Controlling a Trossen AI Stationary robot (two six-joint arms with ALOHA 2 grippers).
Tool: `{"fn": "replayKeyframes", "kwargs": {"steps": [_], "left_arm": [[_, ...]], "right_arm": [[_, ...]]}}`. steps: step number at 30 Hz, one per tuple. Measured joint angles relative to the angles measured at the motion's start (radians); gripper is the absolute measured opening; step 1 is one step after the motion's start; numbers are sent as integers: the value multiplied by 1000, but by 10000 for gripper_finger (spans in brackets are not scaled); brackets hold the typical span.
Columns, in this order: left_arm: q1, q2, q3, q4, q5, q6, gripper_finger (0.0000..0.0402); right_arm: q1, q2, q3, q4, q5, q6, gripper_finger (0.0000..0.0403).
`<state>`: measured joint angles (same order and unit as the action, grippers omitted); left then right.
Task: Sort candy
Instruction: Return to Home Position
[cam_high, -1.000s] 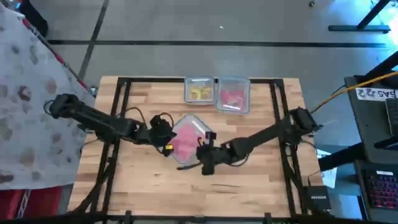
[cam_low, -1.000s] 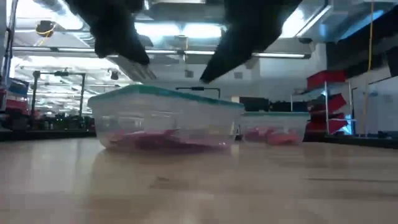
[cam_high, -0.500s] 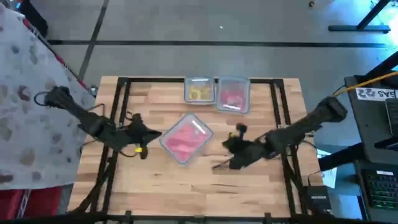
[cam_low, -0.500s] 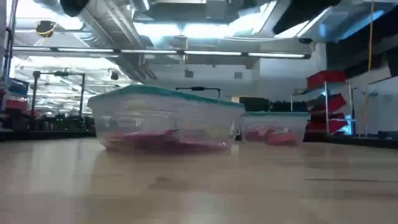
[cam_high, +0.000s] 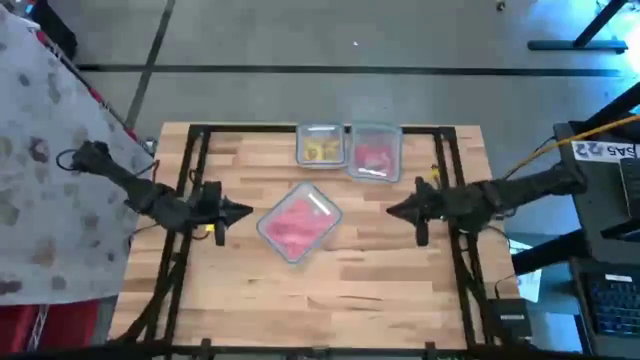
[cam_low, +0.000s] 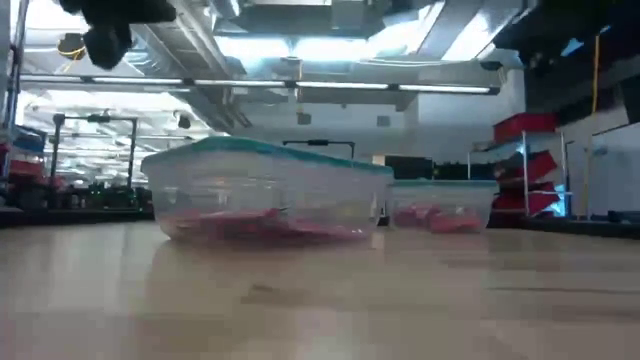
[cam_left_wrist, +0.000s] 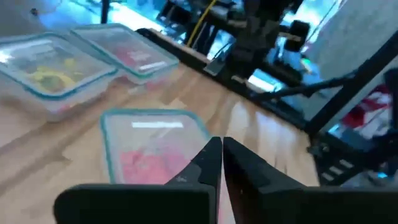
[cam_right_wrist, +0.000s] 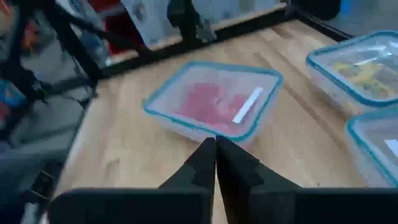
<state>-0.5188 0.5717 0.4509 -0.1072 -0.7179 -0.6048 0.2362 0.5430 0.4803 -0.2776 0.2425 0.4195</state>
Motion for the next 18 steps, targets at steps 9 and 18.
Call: {"fn": "replayKeyframes", "kwargs": {"steps": [9,18], "left_arm": [[250,-151,-214,289,259,54,0],[443,-206,-285,347,477,154,0]], "right_arm": [[-86,-177,-83,19,-161,-6,1],[-101,-275,-179,100,-208,-28,1]]}}
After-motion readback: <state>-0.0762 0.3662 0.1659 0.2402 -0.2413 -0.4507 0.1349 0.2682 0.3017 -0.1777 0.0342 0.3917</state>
